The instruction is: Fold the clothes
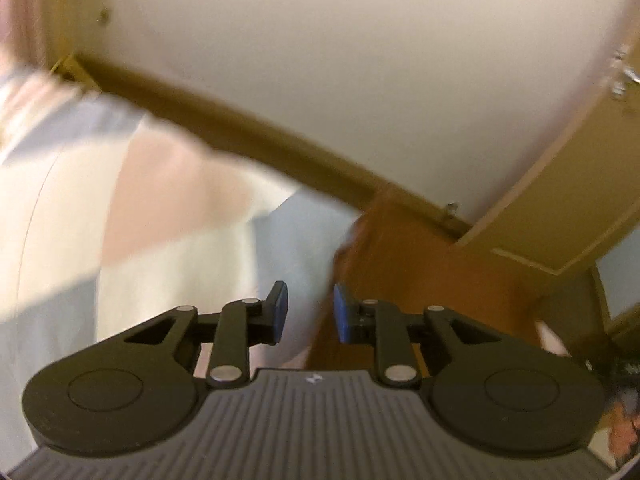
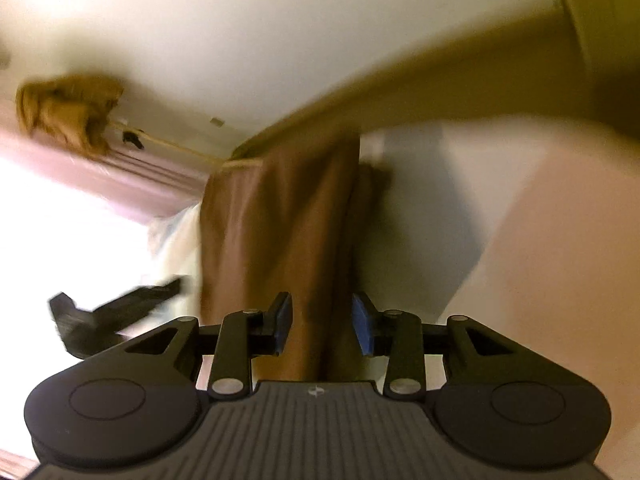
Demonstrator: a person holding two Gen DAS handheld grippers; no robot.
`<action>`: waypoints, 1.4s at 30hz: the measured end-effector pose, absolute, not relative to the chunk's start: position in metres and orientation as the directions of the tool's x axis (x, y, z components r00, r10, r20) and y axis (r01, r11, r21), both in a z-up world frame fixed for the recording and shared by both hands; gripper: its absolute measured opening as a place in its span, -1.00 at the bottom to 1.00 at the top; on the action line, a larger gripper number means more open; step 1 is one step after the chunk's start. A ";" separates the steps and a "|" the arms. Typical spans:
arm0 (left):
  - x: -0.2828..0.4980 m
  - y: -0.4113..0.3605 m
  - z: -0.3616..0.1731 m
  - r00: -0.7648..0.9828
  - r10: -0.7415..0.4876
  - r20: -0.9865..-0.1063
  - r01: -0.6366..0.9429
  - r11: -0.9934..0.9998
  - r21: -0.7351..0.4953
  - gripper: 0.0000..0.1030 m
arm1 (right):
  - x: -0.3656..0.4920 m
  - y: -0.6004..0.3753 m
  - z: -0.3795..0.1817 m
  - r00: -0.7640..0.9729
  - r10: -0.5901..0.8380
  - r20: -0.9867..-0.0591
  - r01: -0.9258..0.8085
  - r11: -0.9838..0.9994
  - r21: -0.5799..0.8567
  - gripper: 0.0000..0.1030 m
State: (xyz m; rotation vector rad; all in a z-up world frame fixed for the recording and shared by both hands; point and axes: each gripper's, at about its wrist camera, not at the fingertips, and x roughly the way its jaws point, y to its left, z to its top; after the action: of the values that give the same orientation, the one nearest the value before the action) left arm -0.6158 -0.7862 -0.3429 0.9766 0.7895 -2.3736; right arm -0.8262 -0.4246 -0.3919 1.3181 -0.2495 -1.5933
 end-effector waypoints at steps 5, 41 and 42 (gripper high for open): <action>-0.670 -0.771 -0.344 -0.682 -0.153 -0.715 0.496 -0.815 -0.299 -0.60 | -0.849 -0.439 -0.365 0.007 -0.807 -0.590 0.833 -0.322 0.450 -0.27; -0.678 -0.815 -0.379 -0.585 -0.364 -0.725 0.687 -0.698 -0.203 -0.99 | -0.902 -0.505 -0.418 0.108 -0.768 -0.631 0.425 -0.539 0.728 -0.35; -0.669 -0.807 -0.367 -0.610 -0.352 -0.710 0.664 -0.715 -0.217 -0.99 | -0.897 -0.504 -0.406 0.055 -0.761 -0.647 0.492 -0.543 0.680 -0.35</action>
State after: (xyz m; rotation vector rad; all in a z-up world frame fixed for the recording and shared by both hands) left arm -0.6686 -0.8071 -0.3667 0.8775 0.6318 -2.3046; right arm -0.8971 -0.5036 -0.4056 1.3763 -0.2947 -1.6643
